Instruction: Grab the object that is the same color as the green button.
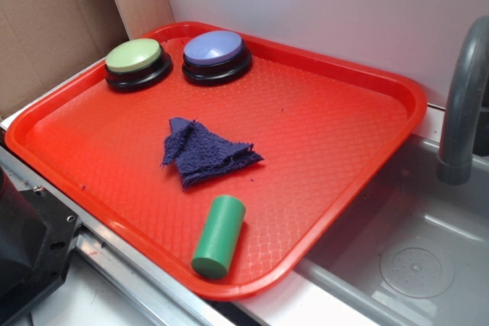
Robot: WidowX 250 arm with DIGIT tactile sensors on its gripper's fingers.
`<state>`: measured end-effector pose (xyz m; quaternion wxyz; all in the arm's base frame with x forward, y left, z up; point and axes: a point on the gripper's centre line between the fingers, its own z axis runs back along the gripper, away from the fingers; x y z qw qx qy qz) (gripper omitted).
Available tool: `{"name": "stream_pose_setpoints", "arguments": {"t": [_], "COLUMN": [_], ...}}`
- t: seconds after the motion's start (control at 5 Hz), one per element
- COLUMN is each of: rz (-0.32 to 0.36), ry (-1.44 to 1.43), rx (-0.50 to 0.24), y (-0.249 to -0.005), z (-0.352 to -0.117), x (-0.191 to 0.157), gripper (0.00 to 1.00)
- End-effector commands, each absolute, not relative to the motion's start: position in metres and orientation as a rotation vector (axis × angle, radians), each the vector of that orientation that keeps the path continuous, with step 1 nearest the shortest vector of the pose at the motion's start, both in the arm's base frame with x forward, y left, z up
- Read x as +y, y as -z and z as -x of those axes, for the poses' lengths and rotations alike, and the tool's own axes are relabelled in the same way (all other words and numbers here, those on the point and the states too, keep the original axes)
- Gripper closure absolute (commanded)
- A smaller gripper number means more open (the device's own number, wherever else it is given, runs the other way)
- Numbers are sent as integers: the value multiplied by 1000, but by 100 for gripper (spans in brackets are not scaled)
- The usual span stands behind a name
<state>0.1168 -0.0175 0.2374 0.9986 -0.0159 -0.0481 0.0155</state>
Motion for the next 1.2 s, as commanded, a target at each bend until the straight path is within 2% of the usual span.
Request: {"name": "stream_pose_setpoints", "arguments": {"t": [0.0, 0.2, 0.8, 1.0], "rz": [32, 67, 181, 157], "ry": [-31, -87, -387, -530], "rx": [-96, -101, -1, 38], "y": [-237, -225, -147, -124], "z": [-117, -126, -149, -149], "x": [-17, -24, -82, -92], "gripper": [0, 0, 0, 0]}}
